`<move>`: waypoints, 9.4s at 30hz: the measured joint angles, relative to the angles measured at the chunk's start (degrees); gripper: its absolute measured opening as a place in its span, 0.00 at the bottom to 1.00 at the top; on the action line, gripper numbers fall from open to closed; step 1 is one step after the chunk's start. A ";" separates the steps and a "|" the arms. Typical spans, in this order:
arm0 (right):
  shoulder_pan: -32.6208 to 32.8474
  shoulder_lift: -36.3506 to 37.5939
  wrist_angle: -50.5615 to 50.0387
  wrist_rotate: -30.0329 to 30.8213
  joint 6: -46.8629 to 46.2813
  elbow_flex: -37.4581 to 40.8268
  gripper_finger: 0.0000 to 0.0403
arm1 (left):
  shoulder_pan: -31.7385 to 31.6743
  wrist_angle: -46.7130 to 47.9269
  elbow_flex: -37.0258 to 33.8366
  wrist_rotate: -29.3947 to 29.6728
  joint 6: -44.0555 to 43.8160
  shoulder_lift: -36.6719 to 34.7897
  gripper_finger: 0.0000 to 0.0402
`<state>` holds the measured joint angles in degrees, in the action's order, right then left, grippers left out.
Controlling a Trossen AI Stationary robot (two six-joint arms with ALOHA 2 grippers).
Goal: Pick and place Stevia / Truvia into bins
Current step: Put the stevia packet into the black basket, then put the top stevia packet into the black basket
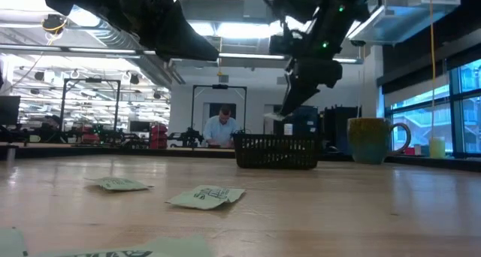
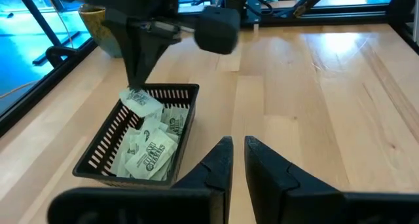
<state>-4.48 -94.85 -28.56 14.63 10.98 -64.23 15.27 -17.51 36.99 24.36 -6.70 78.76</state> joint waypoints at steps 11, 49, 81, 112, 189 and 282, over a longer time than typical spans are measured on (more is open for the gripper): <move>-4.13 -6.36 0.07 -7.23 -0.01 -0.02 0.02 | 0.00 1.63 0.00 -0.02 -0.11 0.00 0.09; 7.73 5.05 5.87 -28.89 -3.07 -0.04 0.19 | 0.00 2.81 0.00 -0.02 -1.07 0.00 0.08; 23.16 -22.76 40.82 -23.21 4.72 -0.02 0.19 | 0.00 3.19 0.00 -0.02 -1.07 0.00 0.09; 22.89 -28.89 45.03 -22.44 4.42 -0.24 0.07 | 0.01 3.23 0.00 0.00 -1.07 0.00 0.09; 9.28 3.19 0.38 2.42 -1.83 0.09 0.00 | 0.00 4.67 0.02 -0.07 -1.07 0.00 0.09; -1.12 -7.51 -4.59 -0.21 -4.60 -4.63 0.22 | 0.02 4.94 0.02 -0.04 -1.07 0.00 0.08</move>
<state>-5.59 -102.37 -33.15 14.41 6.38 -68.86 15.29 -12.57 37.01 24.32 -7.77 78.76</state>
